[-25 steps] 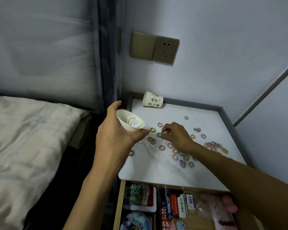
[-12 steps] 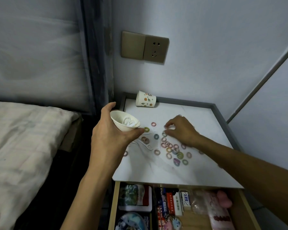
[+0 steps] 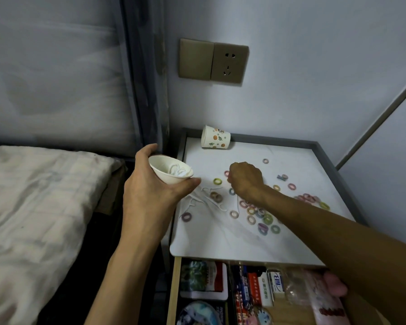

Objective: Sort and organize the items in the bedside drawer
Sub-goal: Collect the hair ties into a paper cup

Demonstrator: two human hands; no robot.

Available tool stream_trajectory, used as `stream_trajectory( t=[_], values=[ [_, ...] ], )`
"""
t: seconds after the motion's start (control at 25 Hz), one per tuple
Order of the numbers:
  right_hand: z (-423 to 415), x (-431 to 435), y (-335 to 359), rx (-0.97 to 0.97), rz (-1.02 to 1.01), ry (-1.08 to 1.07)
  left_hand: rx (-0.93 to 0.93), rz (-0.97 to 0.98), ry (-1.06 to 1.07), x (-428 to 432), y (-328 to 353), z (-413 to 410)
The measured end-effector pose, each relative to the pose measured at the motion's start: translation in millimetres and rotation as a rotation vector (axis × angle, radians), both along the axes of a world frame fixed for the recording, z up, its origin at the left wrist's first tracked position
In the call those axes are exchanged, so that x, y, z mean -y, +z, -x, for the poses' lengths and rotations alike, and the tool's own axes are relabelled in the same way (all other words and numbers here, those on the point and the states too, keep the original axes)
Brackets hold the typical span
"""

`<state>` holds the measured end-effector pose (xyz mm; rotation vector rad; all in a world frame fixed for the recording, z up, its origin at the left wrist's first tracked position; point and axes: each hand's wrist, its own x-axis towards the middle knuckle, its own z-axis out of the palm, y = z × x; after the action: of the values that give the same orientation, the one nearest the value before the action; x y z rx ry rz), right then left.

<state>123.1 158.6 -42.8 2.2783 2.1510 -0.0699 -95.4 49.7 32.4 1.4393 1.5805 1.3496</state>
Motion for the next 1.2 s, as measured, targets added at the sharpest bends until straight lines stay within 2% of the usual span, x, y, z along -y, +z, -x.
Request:
stream_trajectory(
  t=[0.08,0.2,0.32,0.4,0.76,0.92,1.08,1.2],
  values=[
    [-4.2,3.7,-1.2,-0.051,-0.005,0.051,0.012,0.003,-0.002,1.6,1.2,-0.6],
    [-7.2,9.0,0.1,-0.194,-0.083,0.260,0.008,0.002,0.008,2.9,1.5,-0.4],
    [-0.7,10.2,-3.3,-0.134,-0.078,0.475,0.009,0.003,0.011,5.0,2.2,0.3],
    [3.9,5.8,-12.0,-0.035,-0.079,0.491,0.005,0.000,0.009,6.7,3.4,1.2],
    [7.3,-1.0,-21.5,0.142,-0.057,0.494,0.010,-0.001,0.015,7.6,6.1,3.4],
    [-10.3,0.7,13.7,-0.146,-0.067,0.436,0.011,0.007,0.019,8.3,5.6,5.4],
    [-40.4,23.2,41.5,-0.046,-0.002,0.660,0.027,0.005,0.017,9.5,6.6,2.7],
    [-46.6,36.3,31.5,-0.001,0.007,0.812,0.032,0.006,0.002,10.7,6.8,-2.7]
  ],
)
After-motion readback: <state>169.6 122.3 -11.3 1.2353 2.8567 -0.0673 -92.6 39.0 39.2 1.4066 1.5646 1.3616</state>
